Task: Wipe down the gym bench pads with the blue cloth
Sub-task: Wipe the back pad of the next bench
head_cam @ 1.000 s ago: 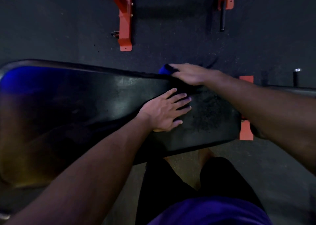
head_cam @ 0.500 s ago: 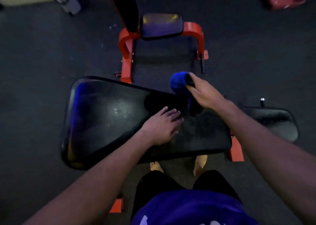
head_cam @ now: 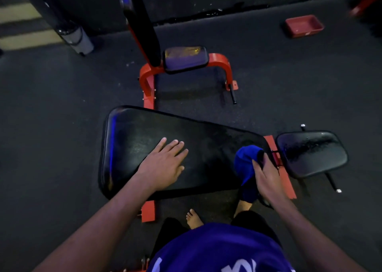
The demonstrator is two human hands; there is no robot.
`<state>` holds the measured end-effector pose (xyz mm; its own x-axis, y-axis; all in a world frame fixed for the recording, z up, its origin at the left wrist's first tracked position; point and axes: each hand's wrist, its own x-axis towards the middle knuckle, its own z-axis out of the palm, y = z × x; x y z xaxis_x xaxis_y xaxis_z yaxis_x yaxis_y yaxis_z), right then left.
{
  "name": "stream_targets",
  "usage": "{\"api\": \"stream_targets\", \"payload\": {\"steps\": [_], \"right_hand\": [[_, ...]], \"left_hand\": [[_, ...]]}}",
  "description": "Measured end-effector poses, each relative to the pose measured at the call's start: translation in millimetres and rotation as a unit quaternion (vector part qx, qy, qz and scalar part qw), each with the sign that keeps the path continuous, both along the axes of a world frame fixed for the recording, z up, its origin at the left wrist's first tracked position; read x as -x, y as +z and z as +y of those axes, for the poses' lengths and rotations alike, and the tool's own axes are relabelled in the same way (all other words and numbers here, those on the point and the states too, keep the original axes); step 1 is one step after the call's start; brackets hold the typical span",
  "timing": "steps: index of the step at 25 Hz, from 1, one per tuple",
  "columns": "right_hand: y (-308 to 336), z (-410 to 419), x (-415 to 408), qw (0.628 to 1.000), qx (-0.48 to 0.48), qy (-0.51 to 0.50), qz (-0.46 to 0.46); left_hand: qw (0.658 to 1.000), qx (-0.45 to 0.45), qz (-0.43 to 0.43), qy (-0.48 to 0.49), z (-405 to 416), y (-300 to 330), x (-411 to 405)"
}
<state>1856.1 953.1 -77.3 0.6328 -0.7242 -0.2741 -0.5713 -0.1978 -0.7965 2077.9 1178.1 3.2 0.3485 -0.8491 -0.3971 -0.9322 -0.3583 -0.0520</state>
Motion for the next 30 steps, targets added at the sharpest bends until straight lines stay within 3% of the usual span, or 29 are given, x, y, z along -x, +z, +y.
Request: {"api": "stream_targets", "payload": {"steps": [4, 6, 9, 20, 24, 28, 30], "right_hand": [[9, 38, -2, 0.997, 0.069, 0.029, -0.025], [1, 67, -14, 0.987, 0.088, 0.132, -0.021], [-28, 99, -28, 0.949, 0.134, 0.275, 0.072], [-69, 3, -195, 0.966, 0.116, 0.204, 0.108], [-72, 17, -158, 0.966, 0.154, 0.201, 0.06], [-77, 43, -54, 0.955, 0.129, 0.267, 0.007], [-83, 42, -10, 0.964, 0.096, 0.247, -0.016]], "left_hand": [[0.999, -0.033, -0.013, -0.017, -5, 8, -18], [0.998, -0.058, -0.02, -0.03, -7, 10, -29], [0.994, -0.084, -0.037, -0.056, -8, 7, -32], [0.993, -0.078, -0.054, -0.073, -12, -7, -34], [0.994, -0.072, -0.054, -0.069, -11, -6, -35], [0.994, -0.072, -0.041, -0.065, -12, -5, -36], [0.993, -0.076, -0.044, -0.072, -11, -8, -37]]}}
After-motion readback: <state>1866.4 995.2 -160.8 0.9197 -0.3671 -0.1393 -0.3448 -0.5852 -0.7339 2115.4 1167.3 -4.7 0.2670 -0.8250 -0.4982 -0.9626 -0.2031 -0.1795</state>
